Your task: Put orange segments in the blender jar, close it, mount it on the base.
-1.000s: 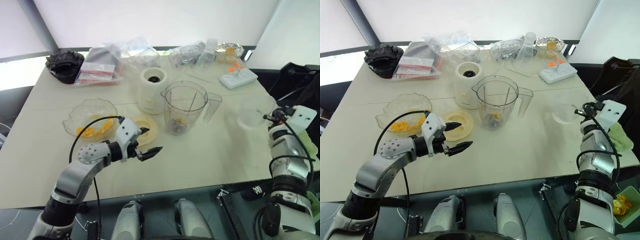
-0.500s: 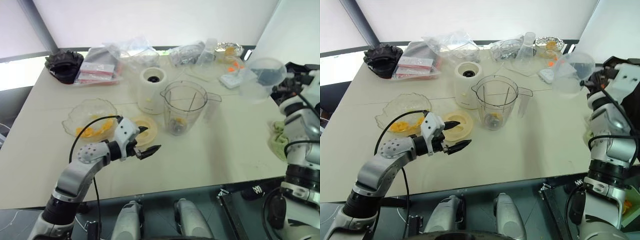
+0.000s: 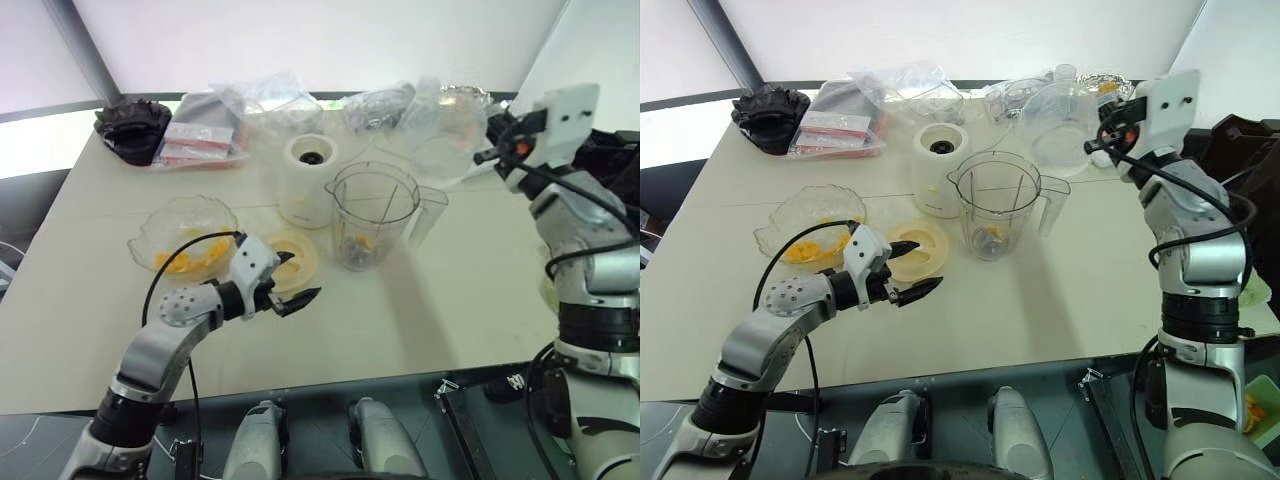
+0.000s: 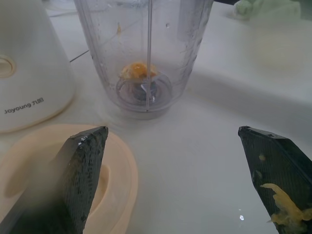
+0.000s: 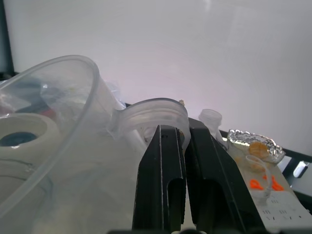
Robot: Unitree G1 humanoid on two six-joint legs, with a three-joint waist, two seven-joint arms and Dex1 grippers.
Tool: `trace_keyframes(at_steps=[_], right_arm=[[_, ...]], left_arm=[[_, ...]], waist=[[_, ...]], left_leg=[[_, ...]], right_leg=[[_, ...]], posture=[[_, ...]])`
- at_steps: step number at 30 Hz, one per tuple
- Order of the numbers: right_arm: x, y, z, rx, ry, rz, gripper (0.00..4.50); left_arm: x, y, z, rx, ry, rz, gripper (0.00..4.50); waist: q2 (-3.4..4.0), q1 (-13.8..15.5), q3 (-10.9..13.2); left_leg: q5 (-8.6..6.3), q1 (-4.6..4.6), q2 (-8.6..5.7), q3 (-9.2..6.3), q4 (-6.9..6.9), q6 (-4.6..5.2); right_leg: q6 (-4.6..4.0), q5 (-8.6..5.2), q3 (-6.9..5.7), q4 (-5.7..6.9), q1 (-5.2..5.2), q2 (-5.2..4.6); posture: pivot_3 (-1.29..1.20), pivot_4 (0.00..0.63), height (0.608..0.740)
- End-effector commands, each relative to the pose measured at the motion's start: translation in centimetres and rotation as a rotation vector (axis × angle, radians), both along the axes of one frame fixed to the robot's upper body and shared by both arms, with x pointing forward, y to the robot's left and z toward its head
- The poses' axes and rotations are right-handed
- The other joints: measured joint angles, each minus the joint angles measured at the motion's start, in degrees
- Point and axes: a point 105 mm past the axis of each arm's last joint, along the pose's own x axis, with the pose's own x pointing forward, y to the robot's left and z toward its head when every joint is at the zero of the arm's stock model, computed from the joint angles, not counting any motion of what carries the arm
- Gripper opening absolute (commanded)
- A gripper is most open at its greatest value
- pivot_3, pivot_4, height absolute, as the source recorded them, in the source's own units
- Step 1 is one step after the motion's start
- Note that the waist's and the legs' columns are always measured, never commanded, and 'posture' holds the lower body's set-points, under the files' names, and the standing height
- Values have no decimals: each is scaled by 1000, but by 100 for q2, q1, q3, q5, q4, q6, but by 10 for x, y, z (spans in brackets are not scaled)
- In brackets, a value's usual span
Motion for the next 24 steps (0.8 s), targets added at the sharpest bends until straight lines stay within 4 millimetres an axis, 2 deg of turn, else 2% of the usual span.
trace_keyframes(at_steps=[1,8,24], right_arm=[[-10,14,28,-112,-128,38,61],[-9,22,32,-225,-184,42,61],[-3,23,35,-392,-251,20,61]], left_arm=[[-1,-3,11,-8,-52,-8,4500],[-1,-4,12,-7,-56,-7,4500],[1,-8,13,-4,-59,-18,4500]], waist=[[0,-5,0],[0,-22,0],[0,-15,0]], left_leg=[[0,0,0,0,0,0],[0,1,1,1,-2,0],[0,0,0,3,-1,0]], right_leg=[[0,0,0,0,0,0],[0,0,0,1,-3,2],[0,0,0,1,-3,0]], posture=[[0,150,740],[0,150,740],[0,150,740]])
